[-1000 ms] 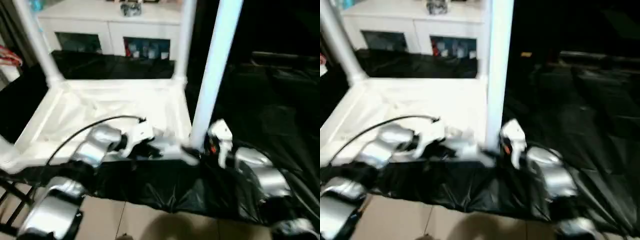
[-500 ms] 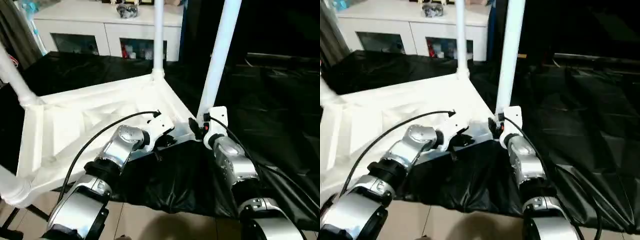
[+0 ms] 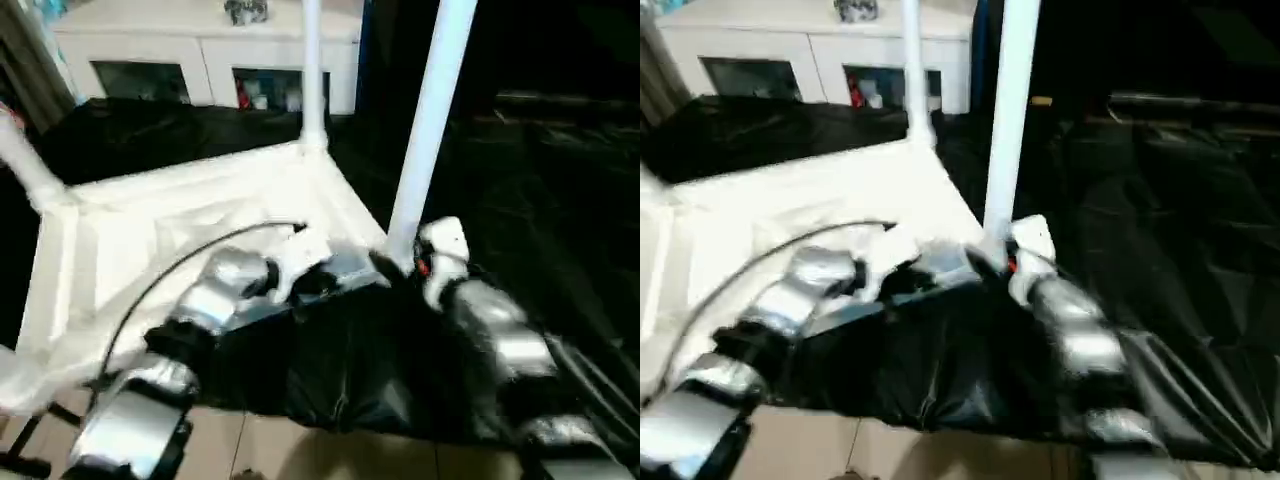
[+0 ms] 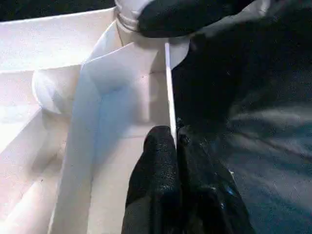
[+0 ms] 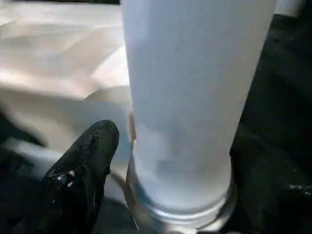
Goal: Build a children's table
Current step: Rotate leg to tighten
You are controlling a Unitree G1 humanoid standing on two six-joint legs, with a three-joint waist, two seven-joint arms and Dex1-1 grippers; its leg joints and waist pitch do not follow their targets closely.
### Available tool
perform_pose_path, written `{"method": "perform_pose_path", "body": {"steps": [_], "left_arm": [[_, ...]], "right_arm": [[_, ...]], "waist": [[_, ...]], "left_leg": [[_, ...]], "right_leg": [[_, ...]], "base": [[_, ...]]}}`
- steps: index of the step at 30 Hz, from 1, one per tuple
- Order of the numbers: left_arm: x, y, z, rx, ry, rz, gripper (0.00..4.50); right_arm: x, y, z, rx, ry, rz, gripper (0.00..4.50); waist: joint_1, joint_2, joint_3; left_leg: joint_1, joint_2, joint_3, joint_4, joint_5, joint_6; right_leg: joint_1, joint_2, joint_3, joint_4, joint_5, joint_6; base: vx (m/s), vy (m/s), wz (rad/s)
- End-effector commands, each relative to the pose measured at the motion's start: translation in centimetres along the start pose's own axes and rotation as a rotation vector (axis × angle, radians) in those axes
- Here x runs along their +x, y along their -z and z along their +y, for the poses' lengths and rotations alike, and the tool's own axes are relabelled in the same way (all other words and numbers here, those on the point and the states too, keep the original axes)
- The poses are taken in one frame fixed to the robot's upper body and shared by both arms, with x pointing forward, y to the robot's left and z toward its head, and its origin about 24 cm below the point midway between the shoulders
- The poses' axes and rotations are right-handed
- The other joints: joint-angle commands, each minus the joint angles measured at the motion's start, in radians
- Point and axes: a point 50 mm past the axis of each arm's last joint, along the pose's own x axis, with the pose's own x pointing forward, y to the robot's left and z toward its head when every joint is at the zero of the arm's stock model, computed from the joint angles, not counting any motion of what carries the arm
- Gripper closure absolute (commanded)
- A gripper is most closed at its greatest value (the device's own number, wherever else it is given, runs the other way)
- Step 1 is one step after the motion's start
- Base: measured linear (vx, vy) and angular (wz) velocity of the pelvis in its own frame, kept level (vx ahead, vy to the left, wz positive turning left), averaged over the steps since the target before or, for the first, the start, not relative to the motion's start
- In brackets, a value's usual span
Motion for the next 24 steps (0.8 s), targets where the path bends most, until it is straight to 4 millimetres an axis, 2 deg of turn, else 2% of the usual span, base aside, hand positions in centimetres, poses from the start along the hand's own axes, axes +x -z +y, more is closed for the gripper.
{"method": "perform_pose_path", "body": {"steps": [1,2,4,6,9,11,12,15,18,19,21,23,24], "left_arm": [[1.3,-2.2,-1.3,0.088,0.12,-0.081,4.5],[1.0,-2.1,-1.3,0.086,0.144,-0.083,4.5],[0.6,-1.9,-1.3,0.092,0.166,-0.076,4.5],[0.3,-1.7,-1.3,0.097,0.18,-0.066,4.5],[-0.2,-1.4,-1.2,0.104,0.21,-0.055,4.5],[-0.4,-1.3,-1.2,0.105,0.23,-0.05,4.5],[-0.7,-1.1,-1.2,0.107,0.249,-0.042,4.5],[-1.1,-0.8,-1.1,0.112,0.261,-0.027,4.5],[-1.7,-0.5,-0.9,0.11,0.27,-0.018,4.5],[-1.7,-0.5,-0.9,0.11,0.27,-0.018,4.5],[-2.0,-0.3,-0.8,0.111,0.271,-0.008,4.5],[-2.1,-0.3,-0.7,0.109,0.269,-0.005,4.5],[-2.2,-0.2,-0.7,0.107,0.268,-0.005,4.5]], "right_arm": [[1.2,-0.2,4.0,-0.03,-0.321,0.012,0.81],[0.6,-0.2,3.9,-0.038,-0.371,0.022,0.81],[-0.3,-0.3,3.7,-0.058,-0.43,0.036,0.81],[-0.9,-0.3,3.6,-0.075,-0.467,0.05,0.81],[-1.7,-0.3,3.4,-0.096,-0.511,0.074,0.81],[-2.0,-0.4,3.4,-0.1,-0.535,0.085,0.81],[-2.5,-0.4,3.4,-0.102,-0.57,0.1,0.81],[-2.8,-0.4,3.5,-0.115,-0.608,0.121,1.12],[-3.0,-0.4,3.6,-0.138,-0.65,0.154,1.24],[-3.0,-0.4,3.6,-0.139,-0.651,0.155,1.49],[-2.9,-0.2,3.6,-0.15,-0.659,0.172,1.55],[-2.9,-0.1,3.7,-0.144,-0.664,0.177,1.63],[-2.9,0.0,3.8,-0.14,-0.669,0.181,1.9]], "waist": [[0.005,0.0,-0.058],[0.008,-0.001,-0.056],[0.012,-0.002,-0.056],[0.018,-0.003,-0.057],[0.03,-0.003,-0.057],[0.03,-0.003,-0.058],[0.031,-0.009,-0.058],[0.031,-0.014,-0.058],[0.034,-0.015,-0.057],[0.035,-0.014,-0.056],[0.034,-0.021,-0.057],[0.036,-0.02,-0.057],[0.036,-0.02,-0.057]], "left_leg": [[0.0,0.027,-0.003,-0.059,-0.229,0.072],[0.0,0.029,-0.003,-0.059,-0.245,0.073],[0.001,0.031,-0.004,-0.061,-0.251,0.071],[0.005,0.034,-0.003,-0.061,-0.249,0.069],[0.005,0.033,-0.004,-0.061,-0.243,0.066],[0.003,0.034,-0.005,-0.061,-0.23,0.065],[0.002,0.032,-0.004,-0.059,-0.222,0.069],[0.0,0.033,-0.003,-0.058,-0.207,0.075],[0.001,0.033,-0.003,-0.059,-0.211,0.07],[0.001,0.033,-0.004,-0.059,-0.212,0.069],[0.0,0.033,-0.004,-0.06,-0.206,0.067],[0.001,0.033,-0.004,-0.059,-0.201,0.068],[0.001,0.033,-0.003,-0.059,-0.198,0.068]], "right_leg": [[0.061,-0.06,0.047,-0.066,-0.131,-0.232],[0.062,-0.06,0.048,-0.069,-0.176,-0.225],[0.059,-0.061,0.048,-0.072,-0.206,-0.218],[0.054,-0.061,0.05,-0.072,-0.205,-0.219],[0.056,-0.062,0.051,-0.07,-0.202,-0.212],[0.055,-0.061,0.051,-0.068,-0.189,-0.214],[0.058,-0.062,0.05,-0.067,-0.187,-0.215],[0.055,-0.063,0.05,-0.066,-0.188,-0.212],[0.055,-0.065,0.05,-0.07,-0.233,-0.201],[0.054,-0.065,0.051,-0.07,-0.24,-0.196],[0.053,-0.065,0.051,-0.069,-0.24,-0.193],[0.053,-0.066,0.051,-0.068,-0.239,-0.194],[0.053,-0.066,0.051,-0.068,-0.238,-0.194]], "base": [[0.0,0.0,0.0],[0.0,0.0,0.0],[0.0,0.0,0.0],[0.0,0.0,0.0],[0.0,0.0,0.0],[0.0,0.0,0.0],[0.0,0.0,0.0],[0.0,0.0,0.0],[0.0,0.0,0.0],[0.0,0.0,0.0],[0.0,0.0,0.0],[0.0,0.0,0.0],[0.0,0.0,0.0]]}}
